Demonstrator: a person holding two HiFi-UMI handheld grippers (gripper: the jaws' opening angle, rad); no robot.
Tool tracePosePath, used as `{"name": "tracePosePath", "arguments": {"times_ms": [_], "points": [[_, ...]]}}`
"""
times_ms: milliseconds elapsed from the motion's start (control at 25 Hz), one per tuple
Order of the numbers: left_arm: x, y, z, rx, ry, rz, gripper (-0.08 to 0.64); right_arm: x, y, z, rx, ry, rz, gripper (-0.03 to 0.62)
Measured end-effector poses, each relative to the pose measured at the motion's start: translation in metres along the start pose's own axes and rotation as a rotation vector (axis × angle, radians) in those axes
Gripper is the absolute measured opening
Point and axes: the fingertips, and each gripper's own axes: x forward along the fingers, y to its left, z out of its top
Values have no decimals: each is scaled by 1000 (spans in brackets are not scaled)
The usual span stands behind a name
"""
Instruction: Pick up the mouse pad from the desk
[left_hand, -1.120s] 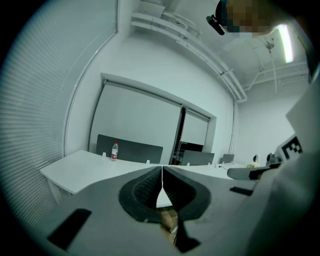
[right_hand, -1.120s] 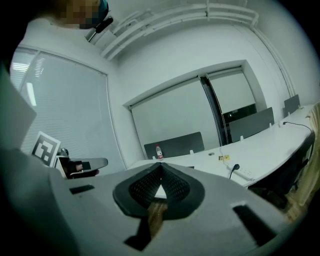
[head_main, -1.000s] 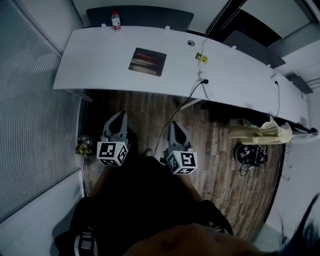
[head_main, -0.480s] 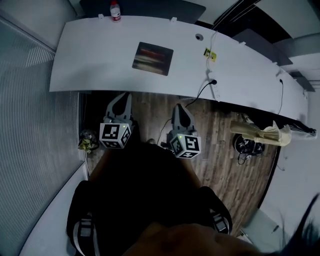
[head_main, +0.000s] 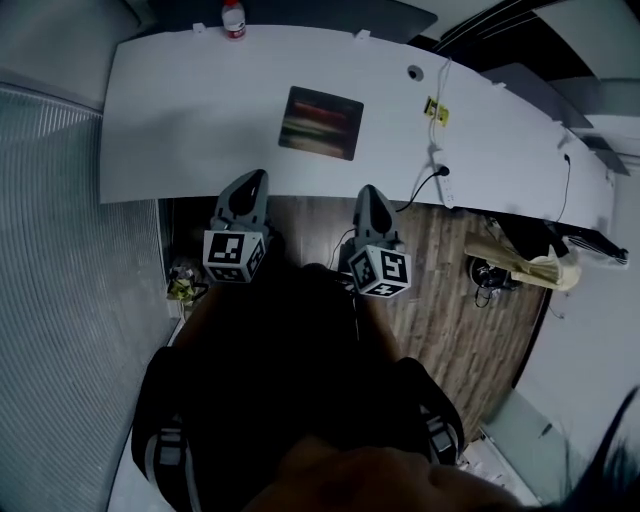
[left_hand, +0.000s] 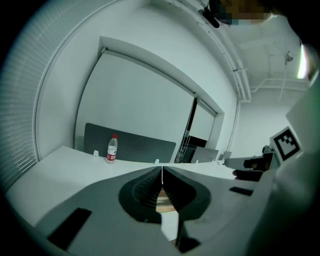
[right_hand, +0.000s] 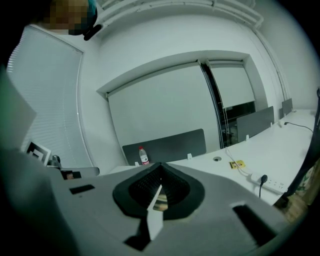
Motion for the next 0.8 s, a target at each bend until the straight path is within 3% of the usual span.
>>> {"name": "tracePosePath", "arguments": {"times_ms": [280, 800], "points": [[20, 37, 10, 11, -4, -23, 6, 31, 11, 7, 15, -3, -39, 0], [36, 39, 18, -3, -14, 0, 6, 61, -6, 19, -11, 1, -33, 0]]}}
